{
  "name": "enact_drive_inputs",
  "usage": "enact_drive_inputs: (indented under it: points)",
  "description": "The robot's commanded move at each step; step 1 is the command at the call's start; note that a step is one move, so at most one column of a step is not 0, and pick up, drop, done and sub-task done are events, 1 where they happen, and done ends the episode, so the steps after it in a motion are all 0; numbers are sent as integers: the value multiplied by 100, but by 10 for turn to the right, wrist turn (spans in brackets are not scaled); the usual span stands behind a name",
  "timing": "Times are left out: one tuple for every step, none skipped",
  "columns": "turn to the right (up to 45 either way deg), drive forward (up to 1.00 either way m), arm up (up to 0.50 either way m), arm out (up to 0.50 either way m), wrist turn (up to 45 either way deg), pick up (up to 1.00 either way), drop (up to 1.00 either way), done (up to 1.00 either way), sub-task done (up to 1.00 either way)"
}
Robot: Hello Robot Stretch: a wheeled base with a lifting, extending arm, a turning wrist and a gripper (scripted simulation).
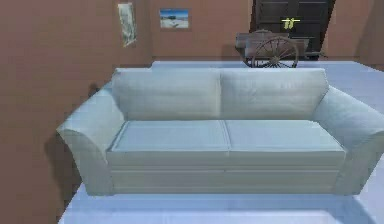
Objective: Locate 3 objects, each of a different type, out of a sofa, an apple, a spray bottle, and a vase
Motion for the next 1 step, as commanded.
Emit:
enact_drive_inputs:
  points:
    - [0,45,0,0,0,0,0,0,0]
